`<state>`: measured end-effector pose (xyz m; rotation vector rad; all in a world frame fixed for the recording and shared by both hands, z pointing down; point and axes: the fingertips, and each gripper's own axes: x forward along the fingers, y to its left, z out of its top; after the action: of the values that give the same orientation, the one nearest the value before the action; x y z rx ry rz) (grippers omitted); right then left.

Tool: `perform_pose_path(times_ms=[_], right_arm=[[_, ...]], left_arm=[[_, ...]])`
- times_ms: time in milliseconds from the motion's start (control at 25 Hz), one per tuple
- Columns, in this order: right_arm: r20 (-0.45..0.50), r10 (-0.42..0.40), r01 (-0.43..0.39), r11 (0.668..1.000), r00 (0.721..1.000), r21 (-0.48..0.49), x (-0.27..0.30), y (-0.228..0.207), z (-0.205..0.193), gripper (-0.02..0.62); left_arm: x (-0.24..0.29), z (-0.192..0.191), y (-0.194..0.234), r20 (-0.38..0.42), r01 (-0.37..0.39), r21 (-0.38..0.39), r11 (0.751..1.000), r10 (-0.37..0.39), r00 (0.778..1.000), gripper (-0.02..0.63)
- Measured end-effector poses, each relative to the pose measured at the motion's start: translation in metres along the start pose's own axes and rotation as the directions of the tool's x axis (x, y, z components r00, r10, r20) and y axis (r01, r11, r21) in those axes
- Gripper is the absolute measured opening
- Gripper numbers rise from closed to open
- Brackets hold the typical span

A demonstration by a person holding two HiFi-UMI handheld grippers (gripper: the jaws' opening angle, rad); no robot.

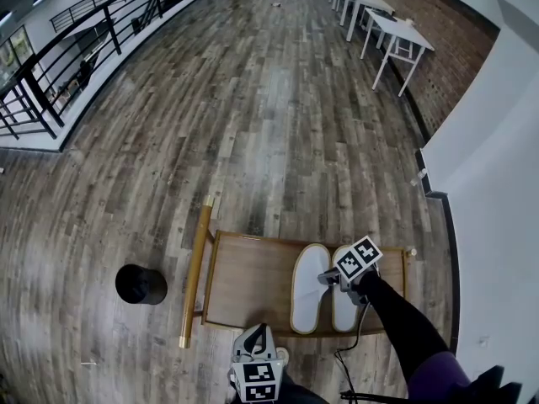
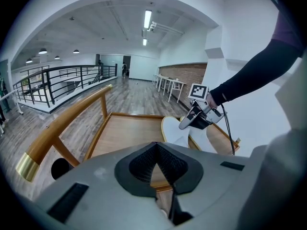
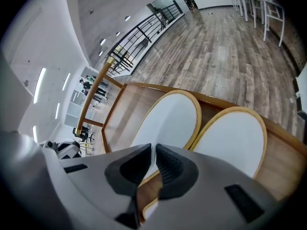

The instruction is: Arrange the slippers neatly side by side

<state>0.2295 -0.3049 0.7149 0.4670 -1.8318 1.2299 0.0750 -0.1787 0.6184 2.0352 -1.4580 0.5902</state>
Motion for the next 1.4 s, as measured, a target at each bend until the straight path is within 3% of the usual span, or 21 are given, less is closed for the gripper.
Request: perform_pose_path(times_ms=[440,760,960,1080,1280,1400], right_arm=[[0.012,0.037,-0.036,0.999,0.999,-0.020,-0.002,0.007,0.000,0.053],[-0.002,0.021,-0.021,0.998,1.000,-0.061,-0.007,0.008,0.000,0.066],[-0.011,-0.006,0.006,0.999,1.000,-0.035,-0.004,0.005,-0.001,0.069],[-0.007,-0.003,0.003,1.000,1.000,-0.018,-0.008,0.004,0.001,0.121],[0.098,0.009,-0.011,1.000,0.995,0.022,-0.039,-0.003,0.013,0.123],[0.177,-0.046,0.032,0.996,0.983,0.085,-0.067,-0.022,0.014,0.123]], left_arm=[[0.000,0.000,-0.005,0.006,0.009,0.016,1.000,-0.009,1.000,-0.002],[0.001,0.001,-0.004,0.008,0.006,0.014,1.000,-0.006,1.000,-0.002],[0.001,0.002,-0.004,0.008,0.010,0.014,1.000,-0.010,1.000,-0.002],[0.002,0.002,-0.003,0.007,0.009,0.009,1.000,-0.009,1.000,-0.002],[0.005,0.005,-0.003,0.015,0.014,0.004,1.000,-0.014,1.000,-0.002],[0.007,0.008,-0.007,0.021,0.027,0.010,1.000,-0.027,0.999,-0.002]])
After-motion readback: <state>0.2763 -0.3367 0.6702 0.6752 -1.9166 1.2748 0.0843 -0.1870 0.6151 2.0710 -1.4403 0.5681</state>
